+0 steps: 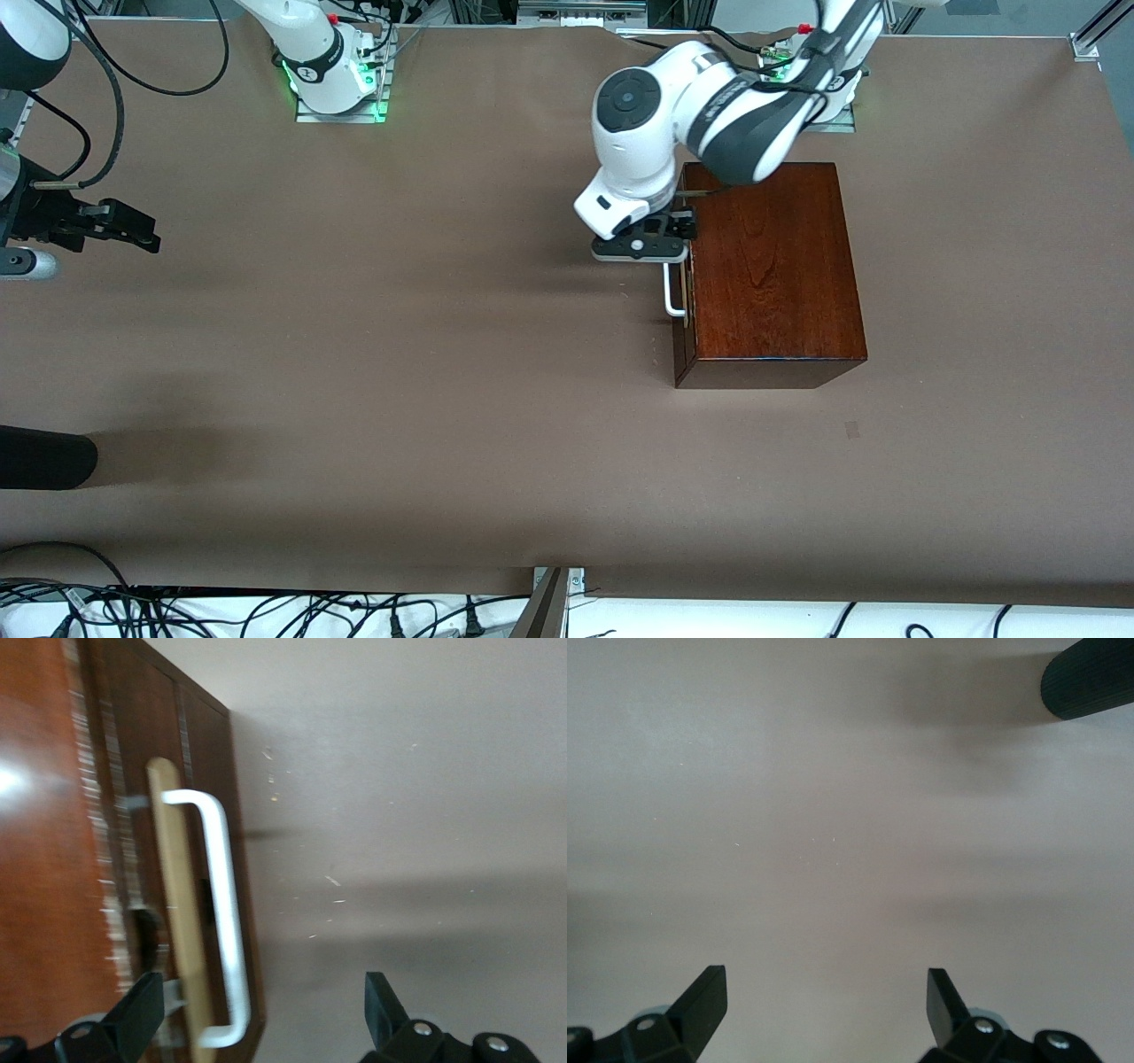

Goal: Open drawer, take yellow block, close drawer
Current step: 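Move the left gripper to the white drawer handle of the box, then close the left gripper on the white drawer handle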

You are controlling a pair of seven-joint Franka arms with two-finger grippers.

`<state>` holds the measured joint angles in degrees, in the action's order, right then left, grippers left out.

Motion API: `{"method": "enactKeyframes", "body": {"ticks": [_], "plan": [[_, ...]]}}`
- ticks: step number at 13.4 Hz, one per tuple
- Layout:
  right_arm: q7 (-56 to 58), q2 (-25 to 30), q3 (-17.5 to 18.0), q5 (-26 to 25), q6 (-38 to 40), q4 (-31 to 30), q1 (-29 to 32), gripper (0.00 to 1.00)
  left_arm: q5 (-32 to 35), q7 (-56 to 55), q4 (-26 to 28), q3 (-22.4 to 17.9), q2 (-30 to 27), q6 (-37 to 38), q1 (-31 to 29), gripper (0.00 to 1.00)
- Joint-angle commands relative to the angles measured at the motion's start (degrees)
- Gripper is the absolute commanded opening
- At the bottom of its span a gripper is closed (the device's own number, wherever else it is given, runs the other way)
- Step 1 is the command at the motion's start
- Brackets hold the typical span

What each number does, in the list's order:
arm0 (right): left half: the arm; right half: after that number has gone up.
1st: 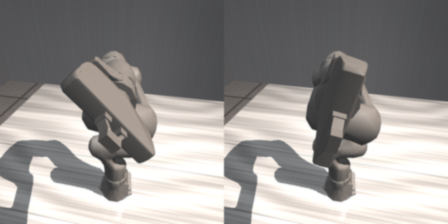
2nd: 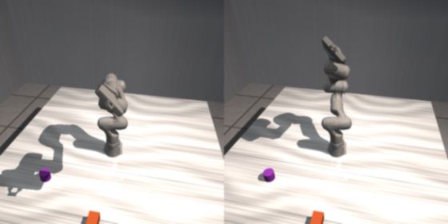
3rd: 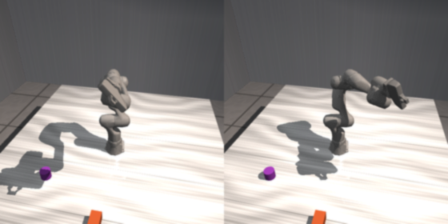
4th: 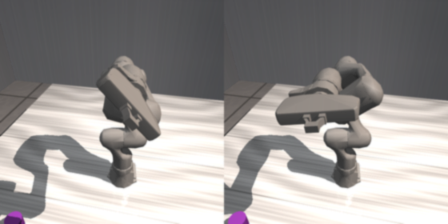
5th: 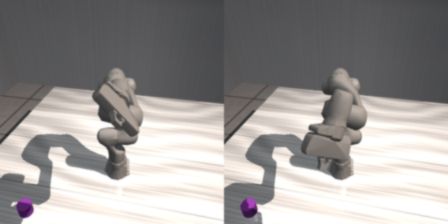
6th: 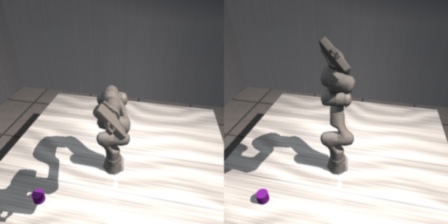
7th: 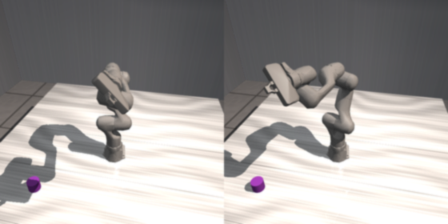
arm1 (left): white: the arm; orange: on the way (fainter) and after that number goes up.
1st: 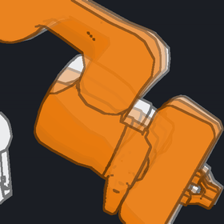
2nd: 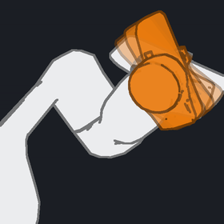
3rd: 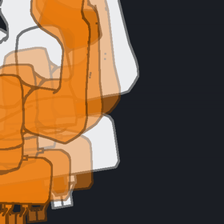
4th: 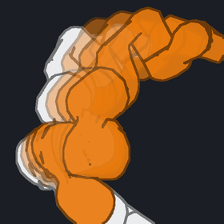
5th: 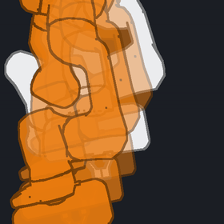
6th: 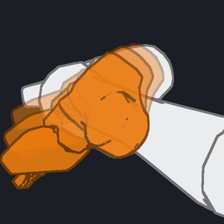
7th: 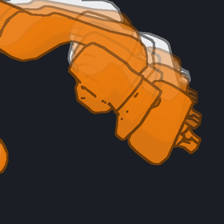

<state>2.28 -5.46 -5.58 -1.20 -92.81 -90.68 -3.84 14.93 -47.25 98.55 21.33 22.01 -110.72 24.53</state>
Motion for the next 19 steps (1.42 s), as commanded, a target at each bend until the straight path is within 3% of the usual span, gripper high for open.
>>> {"method": "enactKeyframes", "body": {"ticks": [1,6,8,19], "plan": [[-0.6,-0.3,0.4,0.7,0.2,0.8,0.3,1.0,4.4,-4.9,-0.3,-0.1,3.3,-2.4,2.1,1.0],[-0.6,-0.3,0.4,0.7,0.2,0.8,0.3,1.0,5.9,-5.1,-0.2,-1.7,3.9,-2.4,2.4,1.0],[-0.6,-0.3,0.4,0.7,0.2,0.8,0.2,1.0,10.2,-5.0,-0.3,-1.8,4.3,-2.4,2.4,1.0],[-0.6,-0.3,0.7,0.7,0.2,0.9,0.2,1.0,10.4,-5.9,-0.1,-2.9,7.5,-5.6,2.4,1.0]]}}
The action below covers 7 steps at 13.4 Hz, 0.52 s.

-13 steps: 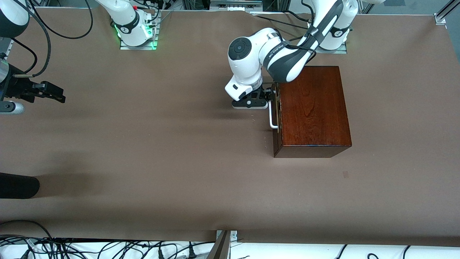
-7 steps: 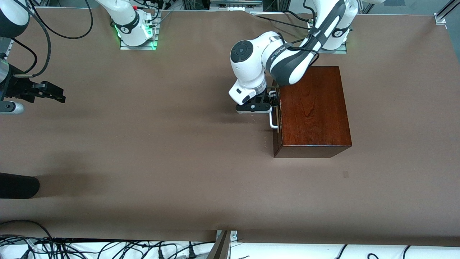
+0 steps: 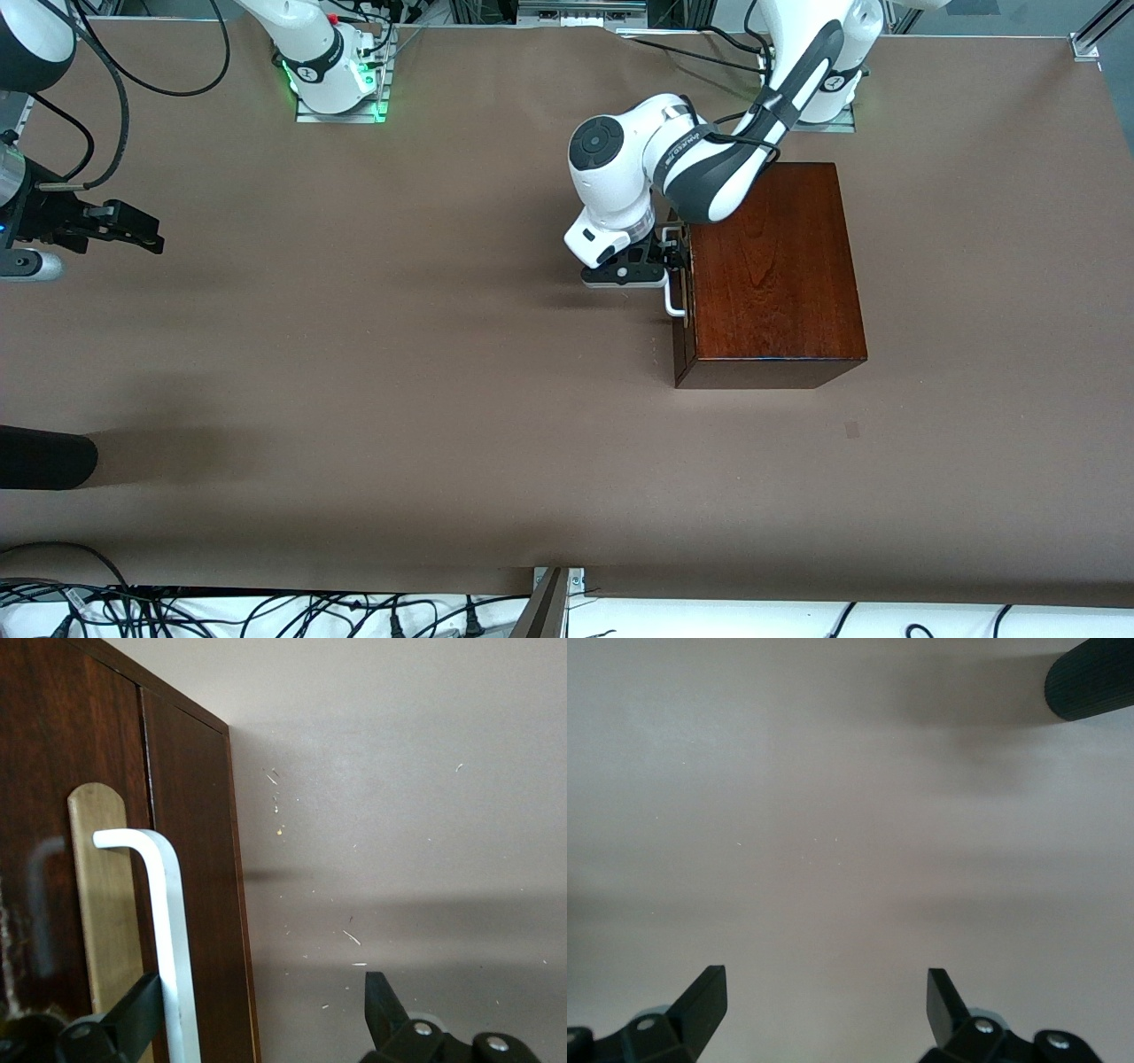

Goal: Open drawer, take yellow block, close drawer
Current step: 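Close the left gripper on the white drawer handle, then pull the drawer out by its handle with the left gripper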

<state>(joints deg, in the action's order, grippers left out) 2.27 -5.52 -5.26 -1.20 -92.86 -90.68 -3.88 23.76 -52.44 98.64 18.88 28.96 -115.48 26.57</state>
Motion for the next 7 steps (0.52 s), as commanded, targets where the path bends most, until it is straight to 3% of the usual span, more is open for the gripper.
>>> {"method": "enactKeyframes", "body": {"ticks": [1,7], "plan": [[-0.6,-0.2,0.3,0.7,0.2,0.9,0.2,1.0,1.6,-0.7,-0.2,-0.8,0.6,-1.1,0.3,1.0],[-0.6,-0.2,0.3,0.7,0.2,0.9,0.2,1.0,-0.5,-2.7,-0.3,-1.0,1.2,-2.7,0.8,1.0]]}}
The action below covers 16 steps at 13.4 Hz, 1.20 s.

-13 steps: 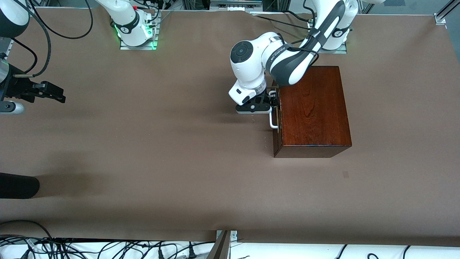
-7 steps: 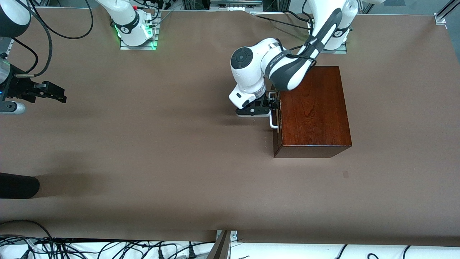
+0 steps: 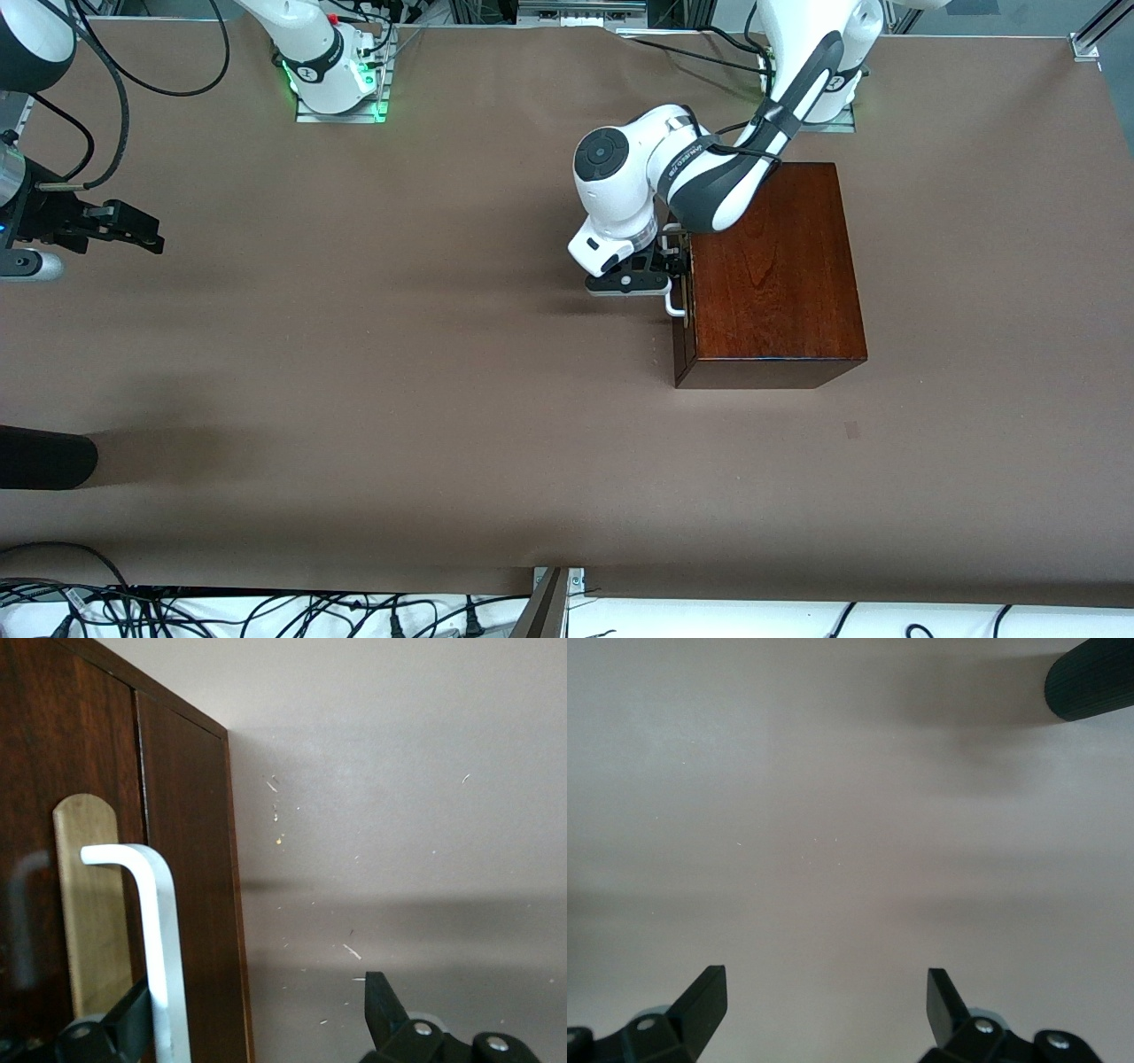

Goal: Open drawer, take yellow block, close drawer
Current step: 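Pull the drawer out by its handle with the left gripper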

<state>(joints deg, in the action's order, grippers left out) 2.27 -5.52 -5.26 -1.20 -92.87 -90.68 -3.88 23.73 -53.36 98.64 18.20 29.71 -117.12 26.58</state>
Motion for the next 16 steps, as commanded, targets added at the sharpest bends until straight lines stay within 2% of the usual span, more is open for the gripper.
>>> {"method": "enactKeyframes", "body": {"ticks": [1,10,16], "plan": [[-0.6,-0.2,0.3,0.7,0.2,0.9,0.2,1.0,-1.7,-2.1,-0.5,-0.3,0.8,-1.1,1.5,1.0],[-0.4,-0.9,0.3,0.7,0.2,2.1,0.1,1.0,-4.2,-3.9,-1.3,-0.4,1.8,-4.0,3.0,1.0],[-0.5,-1.0,0.3,0.6,0.2,2.1,0.2,1.0,-5.9,-5.3,-5.0,-0.4,3.7,-4.3,5.4,1.0]]}}
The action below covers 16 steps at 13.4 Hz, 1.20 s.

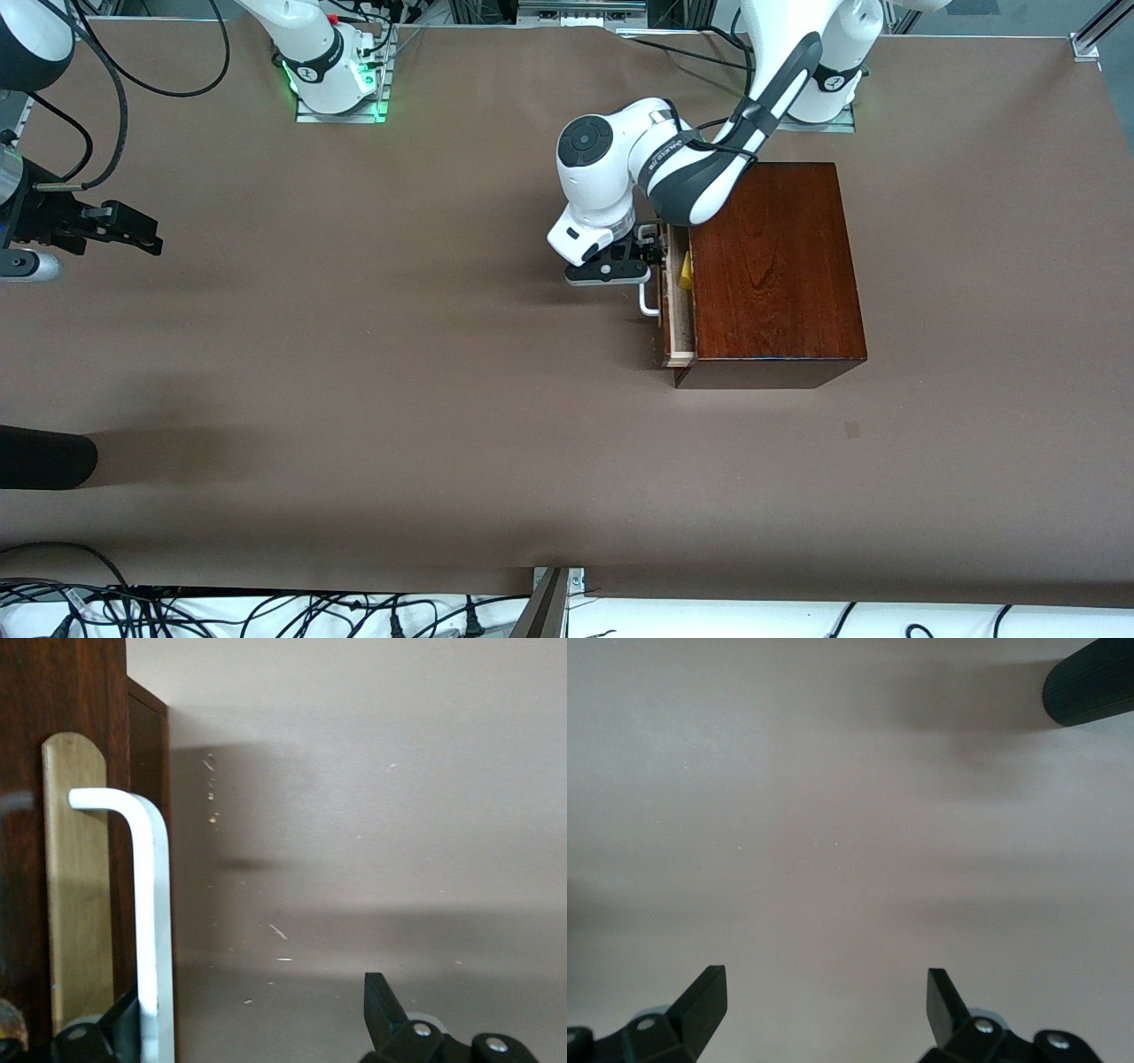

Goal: Open drawer, take yellow block, close drawer
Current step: 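Pull the drawer out by its handle with the left gripper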

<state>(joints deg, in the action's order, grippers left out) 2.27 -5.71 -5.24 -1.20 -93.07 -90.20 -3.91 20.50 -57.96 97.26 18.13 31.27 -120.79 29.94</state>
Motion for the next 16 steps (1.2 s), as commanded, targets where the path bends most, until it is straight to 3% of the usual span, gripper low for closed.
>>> {"method": "enactKeyframes", "body": {"ticks": [1,16], "plan": [[-0.5,-0.8,0.3,0.6,0.4,1.6,0.2,1.0,-3.2,-0.7,-4.4,-0.5,2.4,-0.6,2.4,1.0],[-0.5,-0.9,0.3,0.5,0.4,2.1,0.2,1.0,-7.0,-5.3,-14.6,-4.3,8.5,-0.4,10.7,1.0]]}}
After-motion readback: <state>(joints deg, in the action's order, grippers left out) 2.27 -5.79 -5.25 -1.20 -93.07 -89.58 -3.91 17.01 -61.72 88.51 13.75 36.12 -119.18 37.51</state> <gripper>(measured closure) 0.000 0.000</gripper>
